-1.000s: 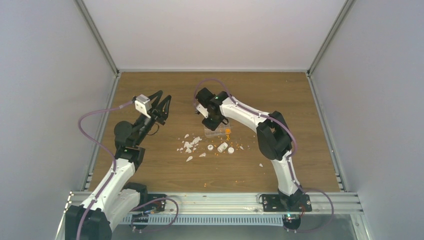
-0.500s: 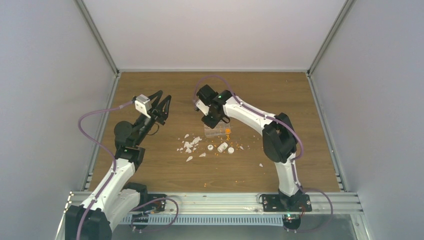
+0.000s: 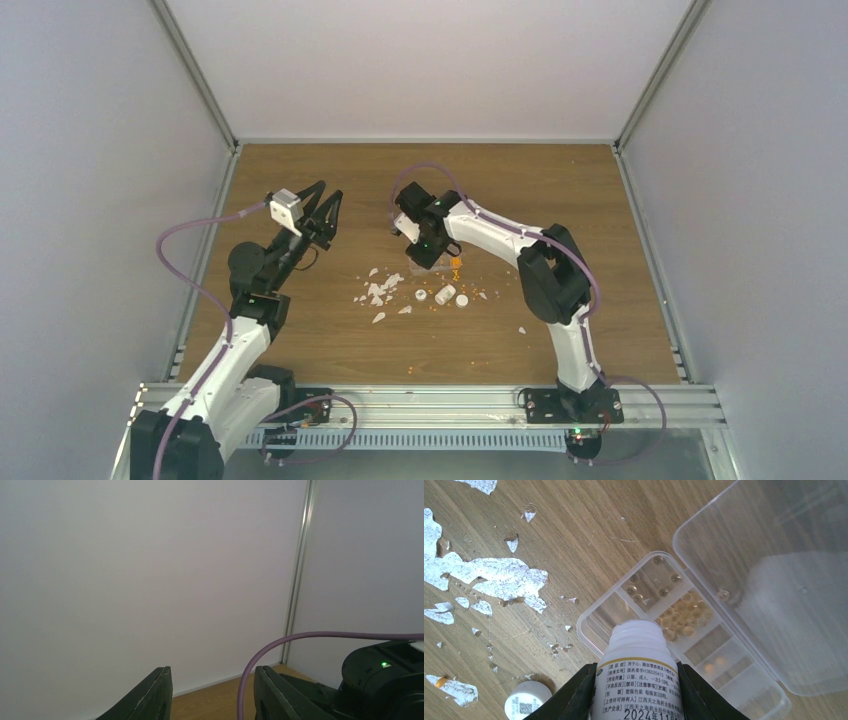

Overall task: Sort the pills into containers
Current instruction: Pour the pill into the pill container.

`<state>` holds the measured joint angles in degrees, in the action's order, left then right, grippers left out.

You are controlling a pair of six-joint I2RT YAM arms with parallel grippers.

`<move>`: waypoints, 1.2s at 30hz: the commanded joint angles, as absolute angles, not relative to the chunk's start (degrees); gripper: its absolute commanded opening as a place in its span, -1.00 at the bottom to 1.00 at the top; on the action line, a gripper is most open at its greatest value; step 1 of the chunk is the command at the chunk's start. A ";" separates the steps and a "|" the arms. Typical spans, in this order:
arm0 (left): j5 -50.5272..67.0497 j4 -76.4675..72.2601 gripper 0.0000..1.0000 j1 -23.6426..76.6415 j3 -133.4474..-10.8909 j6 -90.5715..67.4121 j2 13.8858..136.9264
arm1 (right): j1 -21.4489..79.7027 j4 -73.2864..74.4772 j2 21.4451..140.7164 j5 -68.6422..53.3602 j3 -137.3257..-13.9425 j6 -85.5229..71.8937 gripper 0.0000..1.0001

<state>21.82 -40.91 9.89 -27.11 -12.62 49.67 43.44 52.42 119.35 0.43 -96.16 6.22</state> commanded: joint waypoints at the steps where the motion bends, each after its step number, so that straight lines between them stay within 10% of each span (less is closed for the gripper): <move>1: 21.47 -42.28 0.98 9.50 -28.48 -11.91 49.92 | 43.87 51.08 121.81 -1.36 -95.61 6.78 0.33; 36: 21.40 -42.36 0.98 9.49 -28.48 -11.88 49.94 | 43.11 50.11 119.97 2.39 -97.19 6.40 0.33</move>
